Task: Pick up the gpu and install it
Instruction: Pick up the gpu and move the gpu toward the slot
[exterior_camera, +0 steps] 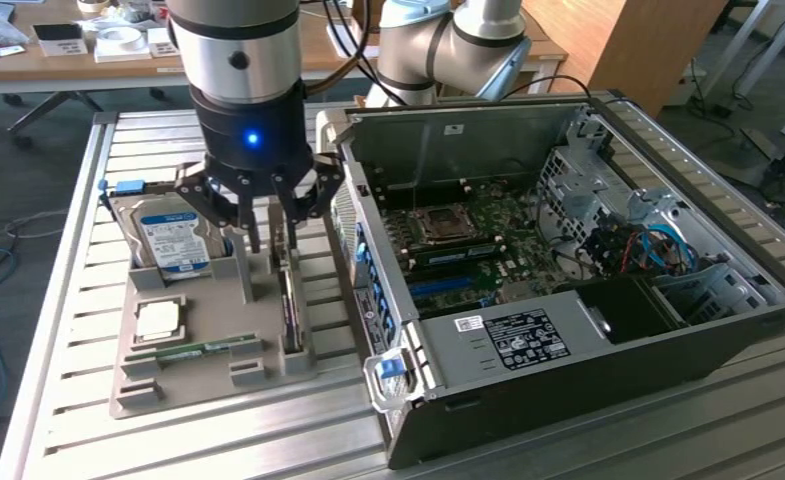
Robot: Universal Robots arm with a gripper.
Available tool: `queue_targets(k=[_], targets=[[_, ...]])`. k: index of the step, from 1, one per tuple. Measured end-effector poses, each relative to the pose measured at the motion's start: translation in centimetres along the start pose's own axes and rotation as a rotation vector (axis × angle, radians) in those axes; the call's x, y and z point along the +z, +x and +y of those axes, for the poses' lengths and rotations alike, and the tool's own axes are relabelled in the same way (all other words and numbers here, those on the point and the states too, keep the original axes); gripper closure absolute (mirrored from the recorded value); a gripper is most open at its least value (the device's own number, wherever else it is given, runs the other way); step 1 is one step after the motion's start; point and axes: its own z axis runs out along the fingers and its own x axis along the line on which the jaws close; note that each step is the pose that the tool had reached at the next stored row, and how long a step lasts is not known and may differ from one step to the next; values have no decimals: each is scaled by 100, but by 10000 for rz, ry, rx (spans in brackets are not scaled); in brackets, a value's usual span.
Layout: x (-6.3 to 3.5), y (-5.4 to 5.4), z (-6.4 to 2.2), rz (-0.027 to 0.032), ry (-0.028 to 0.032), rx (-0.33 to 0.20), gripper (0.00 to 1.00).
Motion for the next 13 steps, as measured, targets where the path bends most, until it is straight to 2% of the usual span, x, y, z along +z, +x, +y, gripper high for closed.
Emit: queue_targets(k=[13], targets=[[28,-11,0,0,-2,1,58]])
